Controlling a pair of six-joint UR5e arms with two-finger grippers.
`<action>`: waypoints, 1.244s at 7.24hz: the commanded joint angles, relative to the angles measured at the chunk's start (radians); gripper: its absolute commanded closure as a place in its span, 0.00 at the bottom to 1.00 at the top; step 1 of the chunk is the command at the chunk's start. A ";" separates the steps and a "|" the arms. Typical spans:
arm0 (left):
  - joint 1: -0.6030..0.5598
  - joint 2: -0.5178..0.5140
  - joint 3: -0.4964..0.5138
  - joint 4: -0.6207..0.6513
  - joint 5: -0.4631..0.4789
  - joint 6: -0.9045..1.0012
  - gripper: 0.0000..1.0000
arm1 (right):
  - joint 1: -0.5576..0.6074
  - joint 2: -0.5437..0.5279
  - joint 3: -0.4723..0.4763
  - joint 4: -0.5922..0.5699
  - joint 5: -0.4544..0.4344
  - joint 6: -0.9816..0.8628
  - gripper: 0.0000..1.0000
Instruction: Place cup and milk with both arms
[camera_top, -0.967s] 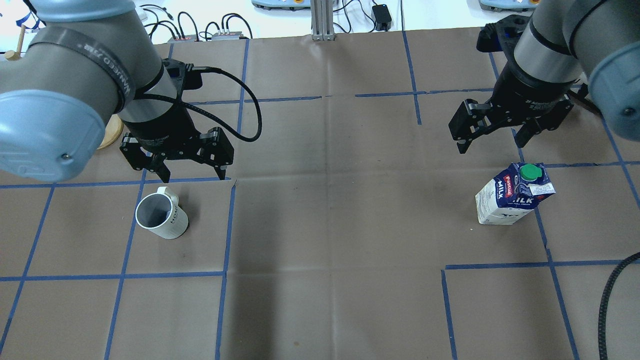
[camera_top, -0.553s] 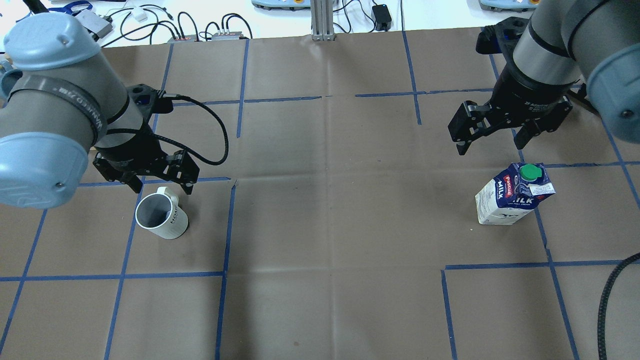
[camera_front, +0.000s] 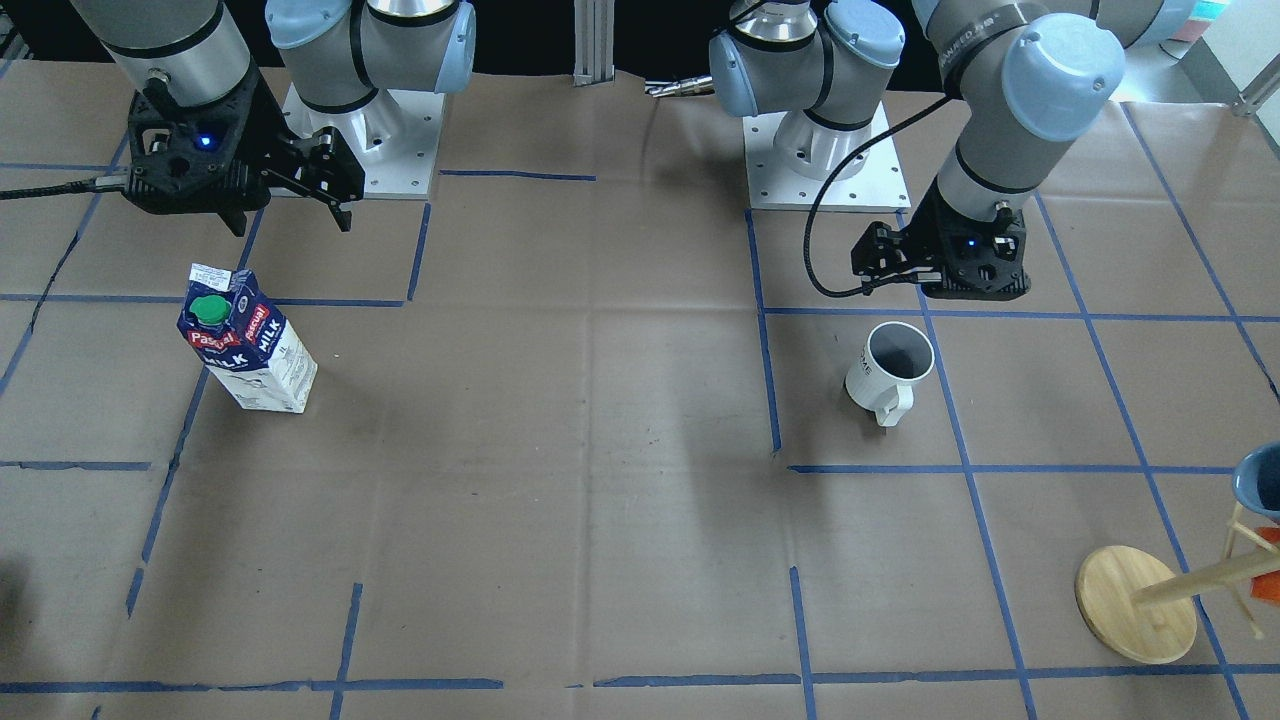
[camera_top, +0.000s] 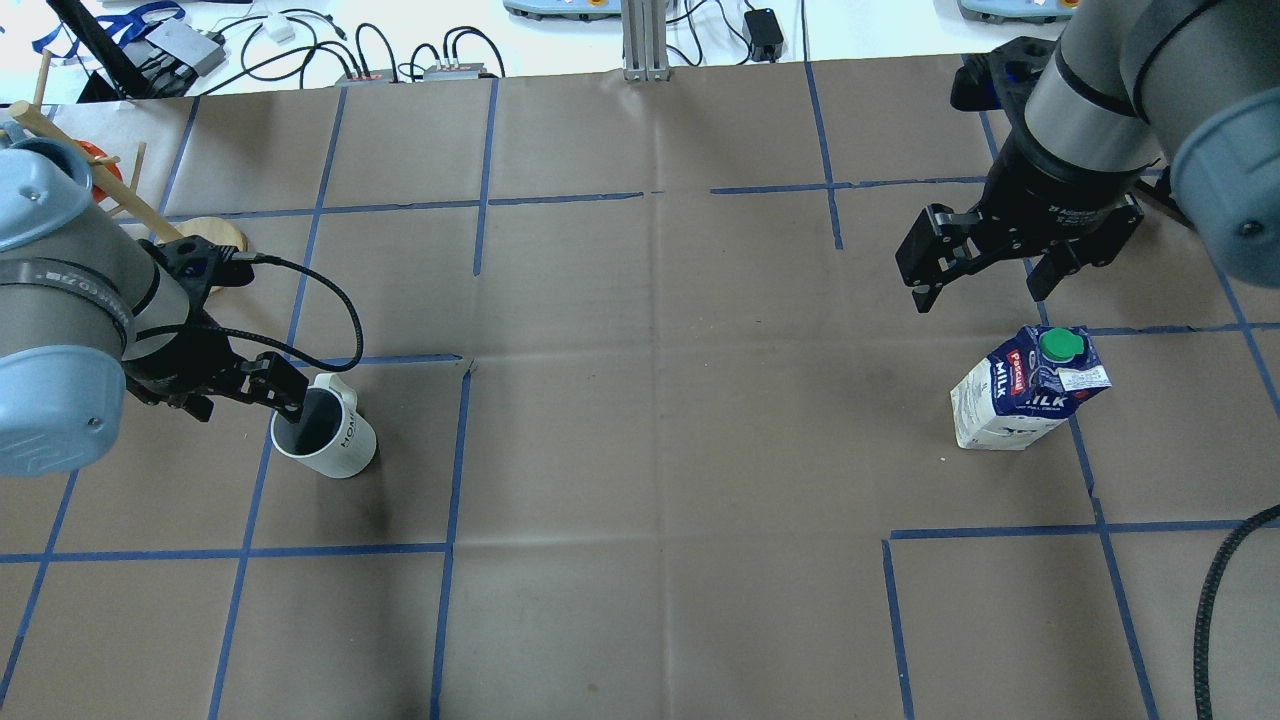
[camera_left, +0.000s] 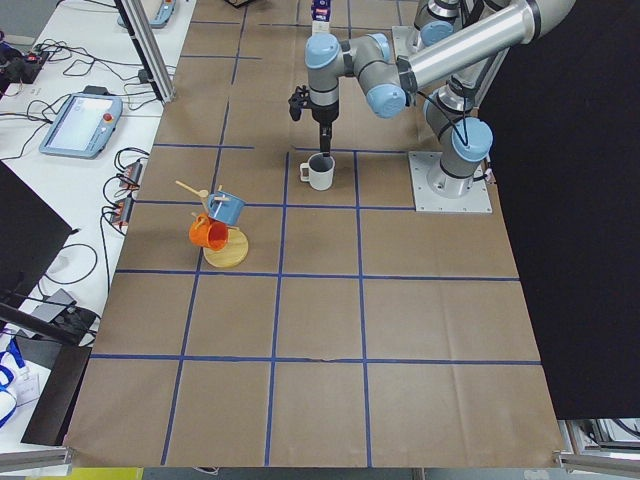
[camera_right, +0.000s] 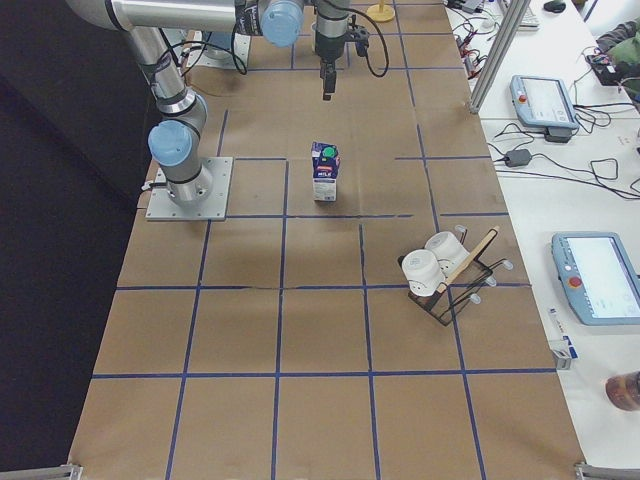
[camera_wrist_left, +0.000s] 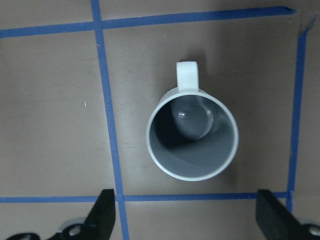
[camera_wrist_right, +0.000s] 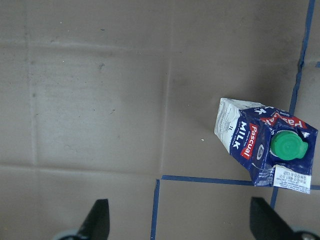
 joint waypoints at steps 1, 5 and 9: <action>0.024 -0.063 -0.013 0.077 -0.002 0.010 0.05 | 0.000 -0.001 0.003 -0.003 0.000 0.001 0.00; 0.024 -0.151 -0.013 0.104 -0.012 -0.005 0.05 | 0.003 0.000 0.003 -0.035 0.002 0.011 0.00; 0.024 -0.182 -0.055 0.117 -0.013 -0.017 0.91 | 0.005 0.000 0.003 -0.035 0.002 0.012 0.00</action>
